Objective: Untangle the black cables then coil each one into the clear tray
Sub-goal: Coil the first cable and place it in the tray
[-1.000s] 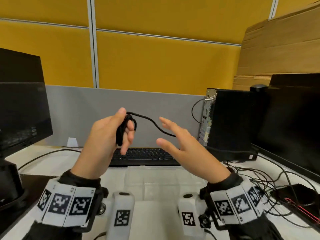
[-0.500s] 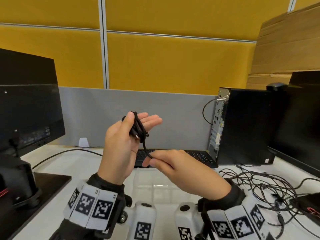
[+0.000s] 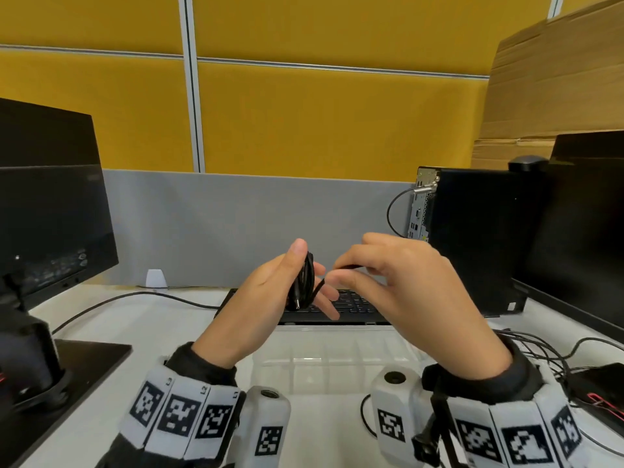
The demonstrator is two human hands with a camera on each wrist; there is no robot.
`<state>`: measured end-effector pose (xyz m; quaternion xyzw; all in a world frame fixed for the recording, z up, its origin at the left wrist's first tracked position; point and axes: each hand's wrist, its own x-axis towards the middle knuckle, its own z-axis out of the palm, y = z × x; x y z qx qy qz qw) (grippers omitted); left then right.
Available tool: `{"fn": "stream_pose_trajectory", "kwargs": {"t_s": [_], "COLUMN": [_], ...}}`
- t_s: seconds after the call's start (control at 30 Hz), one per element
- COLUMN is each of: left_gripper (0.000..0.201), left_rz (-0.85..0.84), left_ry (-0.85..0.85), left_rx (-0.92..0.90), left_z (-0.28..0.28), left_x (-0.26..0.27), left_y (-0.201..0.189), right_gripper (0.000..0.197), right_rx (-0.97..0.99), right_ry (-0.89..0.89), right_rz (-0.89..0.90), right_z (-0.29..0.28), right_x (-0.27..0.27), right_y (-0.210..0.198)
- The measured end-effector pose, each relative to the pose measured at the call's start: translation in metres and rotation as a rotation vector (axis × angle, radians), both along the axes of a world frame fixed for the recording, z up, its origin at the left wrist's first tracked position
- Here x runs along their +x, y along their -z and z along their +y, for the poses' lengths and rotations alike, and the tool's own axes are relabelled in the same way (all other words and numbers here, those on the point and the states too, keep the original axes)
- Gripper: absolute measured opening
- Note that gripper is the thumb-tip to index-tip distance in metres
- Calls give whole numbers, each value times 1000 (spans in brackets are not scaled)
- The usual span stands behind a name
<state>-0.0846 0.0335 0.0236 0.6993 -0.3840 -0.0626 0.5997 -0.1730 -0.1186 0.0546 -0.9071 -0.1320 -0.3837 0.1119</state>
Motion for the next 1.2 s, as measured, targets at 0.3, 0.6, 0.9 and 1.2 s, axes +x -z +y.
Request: {"fn": "stream_pose_trajectory", "kwargs": {"t_s": [0.3, 0.6, 0.9, 1.2], "left_gripper": [34, 12, 25, 27], "left_rz": [-72, -68, 127, 178], "left_ry": [254, 260, 337, 116], "left_rx": [108, -124, -654, -825], "left_z": [6, 4, 4, -1], "left_x": [-14, -20, -27, -17], "left_y": [-8, -10, -19, -21], "right_gripper": [14, 8, 26, 36], "right_rx": [311, 426, 254, -37], "right_ry": [-236, -341, -156, -64], "right_rz": [-179, -122, 288, 766], "right_z": [-9, -2, -10, 16], "right_x": [8, -2, 13, -4], "right_y": [1, -4, 8, 14]}}
